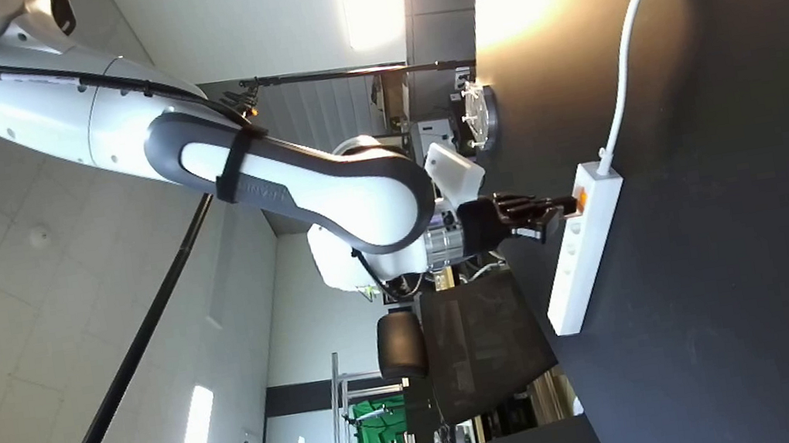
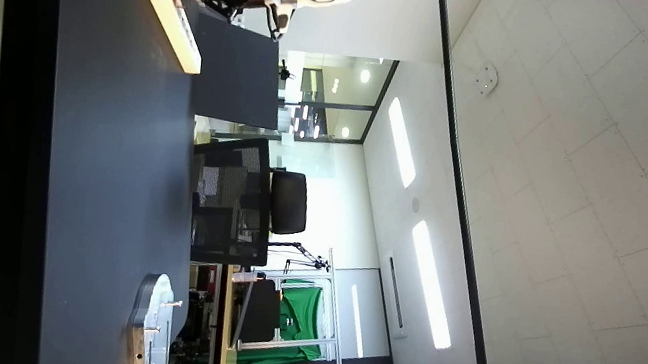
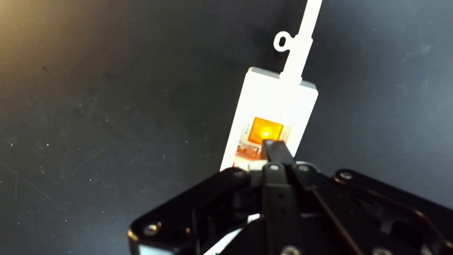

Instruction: Turn on the adapter

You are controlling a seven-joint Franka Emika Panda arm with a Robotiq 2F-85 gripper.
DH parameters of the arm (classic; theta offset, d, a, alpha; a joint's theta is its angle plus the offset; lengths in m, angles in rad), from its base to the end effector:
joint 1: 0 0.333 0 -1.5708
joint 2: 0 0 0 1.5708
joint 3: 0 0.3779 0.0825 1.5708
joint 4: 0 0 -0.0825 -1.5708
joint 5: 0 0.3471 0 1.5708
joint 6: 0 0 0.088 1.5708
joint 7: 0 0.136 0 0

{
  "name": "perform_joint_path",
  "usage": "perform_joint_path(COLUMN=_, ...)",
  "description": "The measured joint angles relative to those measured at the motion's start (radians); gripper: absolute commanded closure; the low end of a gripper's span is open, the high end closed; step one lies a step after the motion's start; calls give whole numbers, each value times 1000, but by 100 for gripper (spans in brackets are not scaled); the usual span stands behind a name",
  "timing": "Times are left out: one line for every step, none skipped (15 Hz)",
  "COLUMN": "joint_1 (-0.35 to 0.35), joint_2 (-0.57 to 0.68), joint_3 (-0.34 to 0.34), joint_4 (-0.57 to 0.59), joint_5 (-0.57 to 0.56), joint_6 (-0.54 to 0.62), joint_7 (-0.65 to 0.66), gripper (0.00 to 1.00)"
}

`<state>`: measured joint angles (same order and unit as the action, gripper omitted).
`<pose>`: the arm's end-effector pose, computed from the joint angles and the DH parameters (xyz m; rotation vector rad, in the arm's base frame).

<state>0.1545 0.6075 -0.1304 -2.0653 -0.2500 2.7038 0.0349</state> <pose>0.6056 0.0236 0.1927 2.9378 0.3526 0.0503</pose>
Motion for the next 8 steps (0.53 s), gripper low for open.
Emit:
perform_joint_path(joint_1=-9, joint_2=0, joint_3=8, joint_4=1, joint_5=2, joint_6=-9, joint_7=-2, gripper=100)
perform_joint_path(joint_1=-18, joint_2=0, joint_3=15, joint_4=1, joint_5=6, joint_6=-17, joint_7=-6, gripper=100)
perform_joint_path(joint_1=-26, joint_2=1, joint_3=21, joint_4=1, joint_5=13, joint_6=-26, joint_7=-14, gripper=100)
perform_joint_path(joint_1=-33, joint_2=1, joint_3=25, joint_4=1, joint_5=16, joint_6=-34, joint_7=-19, gripper=100)
perform_joint_path(joint_1=-39, joint_2=2, joint_3=29, joint_4=1, joint_5=16, joint_6=-41, joint_7=-20, gripper=100)
perform_joint_path(joint_1=-44, joint_2=2, joint_3=31, joint_4=1, joint_5=16, joint_6=-48, joint_7=-21, gripper=100)
perform_joint_path(joint_1=-48, joint_2=3, joint_3=33, joint_4=1, joint_5=17, joint_6=-51, joint_7=-23, gripper=100)
perform_joint_path(joint_1=-51, joint_2=5, joint_3=34, joint_4=1, joint_5=17, joint_6=-50, joint_7=-23, gripper=100)
